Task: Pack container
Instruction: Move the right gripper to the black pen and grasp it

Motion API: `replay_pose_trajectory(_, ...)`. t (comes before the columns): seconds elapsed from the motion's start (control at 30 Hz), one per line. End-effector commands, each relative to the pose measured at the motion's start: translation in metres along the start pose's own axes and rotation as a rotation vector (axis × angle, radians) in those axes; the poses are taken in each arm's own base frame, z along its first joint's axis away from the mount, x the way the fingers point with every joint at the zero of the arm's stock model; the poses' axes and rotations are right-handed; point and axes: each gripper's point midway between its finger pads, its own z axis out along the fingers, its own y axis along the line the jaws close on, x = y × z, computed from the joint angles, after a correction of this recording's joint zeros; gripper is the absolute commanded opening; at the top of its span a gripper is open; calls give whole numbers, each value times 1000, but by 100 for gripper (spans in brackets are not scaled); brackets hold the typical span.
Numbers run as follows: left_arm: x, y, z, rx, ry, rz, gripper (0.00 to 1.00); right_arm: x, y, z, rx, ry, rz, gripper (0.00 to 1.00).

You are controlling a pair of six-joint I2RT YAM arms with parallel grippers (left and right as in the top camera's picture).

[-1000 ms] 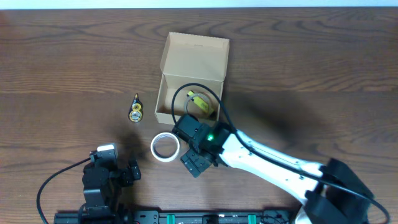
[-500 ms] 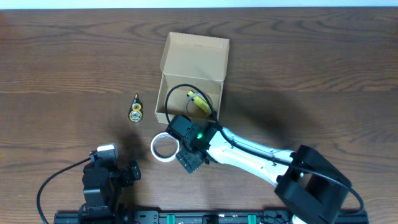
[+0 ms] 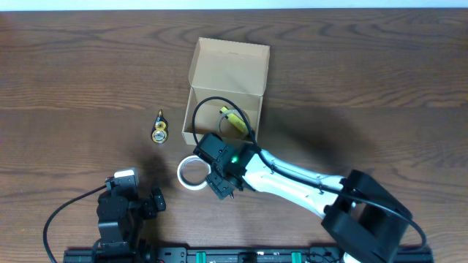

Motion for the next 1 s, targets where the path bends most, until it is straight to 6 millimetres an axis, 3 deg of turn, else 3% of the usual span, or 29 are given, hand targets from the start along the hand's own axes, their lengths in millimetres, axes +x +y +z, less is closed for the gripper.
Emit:
replay_pose_trajectory(0.0, 7, 1, 3, -3, 19, 14, 96, 10, -3, 16, 29, 48, -10, 69)
replay_pose_trajectory(0.27, 7, 1, 3, -3, 19, 14, 96, 14, -4, 24, 35, 68, -9, 55)
replay_pose_trajectory(0.67, 7, 1, 3, -3, 19, 14, 95, 14, -4, 24, 35, 67, -10, 25)
replay_pose_trajectory(0.83, 7, 1, 3, -3, 19, 14, 95, 17, -5, 23, 40, 81, -14, 6)
replay_pose_trajectory(0.97, 7, 1, 3, -3, 19, 14, 95, 22, -7, 23, 47, 103, -14, 1)
